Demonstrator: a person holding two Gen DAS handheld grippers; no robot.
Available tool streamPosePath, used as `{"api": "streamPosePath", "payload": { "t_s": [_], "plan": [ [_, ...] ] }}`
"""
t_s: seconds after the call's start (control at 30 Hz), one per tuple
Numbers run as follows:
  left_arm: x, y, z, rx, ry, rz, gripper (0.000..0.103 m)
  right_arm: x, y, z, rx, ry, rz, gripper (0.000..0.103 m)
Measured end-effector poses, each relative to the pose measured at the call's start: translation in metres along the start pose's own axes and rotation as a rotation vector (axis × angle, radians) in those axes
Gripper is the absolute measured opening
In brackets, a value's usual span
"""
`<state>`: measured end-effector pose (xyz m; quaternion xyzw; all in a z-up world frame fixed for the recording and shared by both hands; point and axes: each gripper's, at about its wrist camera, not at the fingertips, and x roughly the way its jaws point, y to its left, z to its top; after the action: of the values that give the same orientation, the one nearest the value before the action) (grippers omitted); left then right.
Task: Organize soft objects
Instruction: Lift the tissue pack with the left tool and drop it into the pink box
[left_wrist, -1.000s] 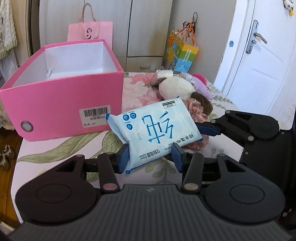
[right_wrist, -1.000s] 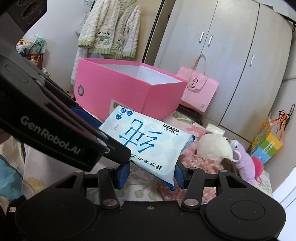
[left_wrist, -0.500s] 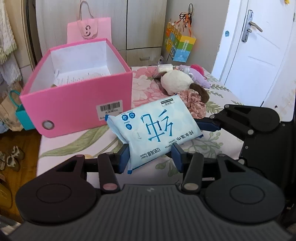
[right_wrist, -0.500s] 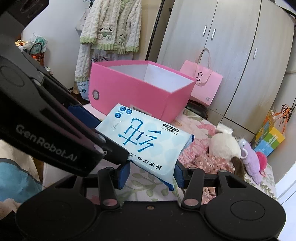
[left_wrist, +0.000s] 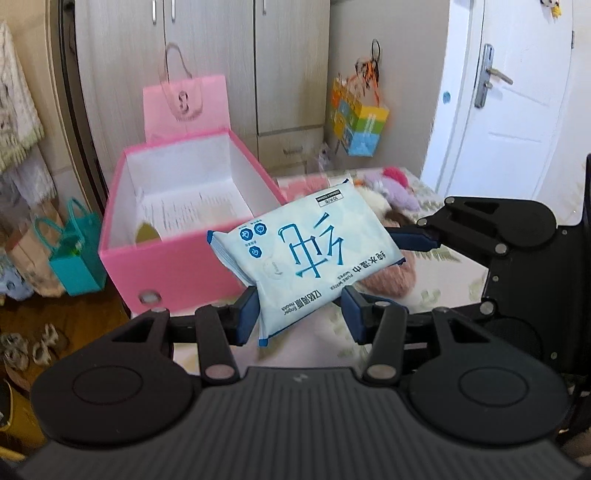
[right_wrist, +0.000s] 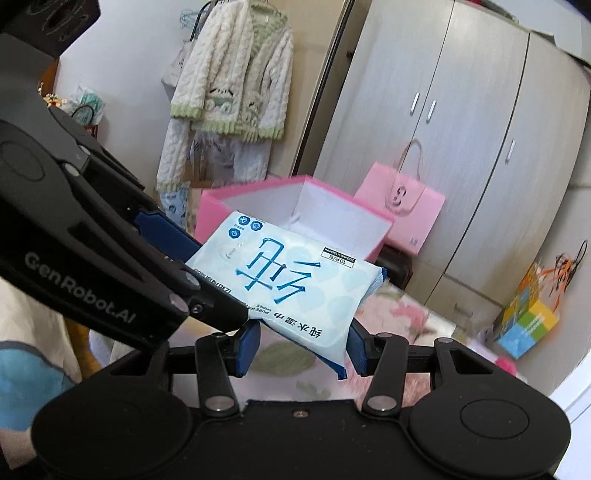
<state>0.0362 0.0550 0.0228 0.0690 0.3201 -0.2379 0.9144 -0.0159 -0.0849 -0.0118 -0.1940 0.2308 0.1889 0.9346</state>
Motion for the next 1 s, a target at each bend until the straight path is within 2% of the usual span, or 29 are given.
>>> {"api": "streamPosePath", "payload": {
  "t_s": [0.17,0.37,0.57,0.7,0.87,1.0],
  "plan": [
    [0.005,0.014,0.026,0.007,-0.068,0.014,0.046,0.012,-0.013,0.023,-0.015,-0.055,-0.034,0.055],
    [0.03,0.038,0.058,-0.037,-0.128,0.014,0.046,0.042,-0.042,0.05,-0.017,-0.077,-0.051,0.055],
    [0.076,0.071,0.089,-0.102,-0.104,0.013,0.046,0.092,-0.066,0.071,-0.046,-0.058,-0.062,0.055],
    [0.109,0.098,0.106,-0.15,-0.088,0.014,0.046,0.132,-0.085,0.086,-0.038,-0.03,-0.038,0.055],
    [0.155,0.138,0.121,-0.243,-0.019,-0.004,0.046,0.189,-0.105,0.103,-0.01,0.05,0.03,0.055],
    [0.183,0.161,0.125,-0.3,0.027,0.002,0.046,0.229,-0.117,0.112,0.027,0.128,0.12,0.055]
  ]
}}
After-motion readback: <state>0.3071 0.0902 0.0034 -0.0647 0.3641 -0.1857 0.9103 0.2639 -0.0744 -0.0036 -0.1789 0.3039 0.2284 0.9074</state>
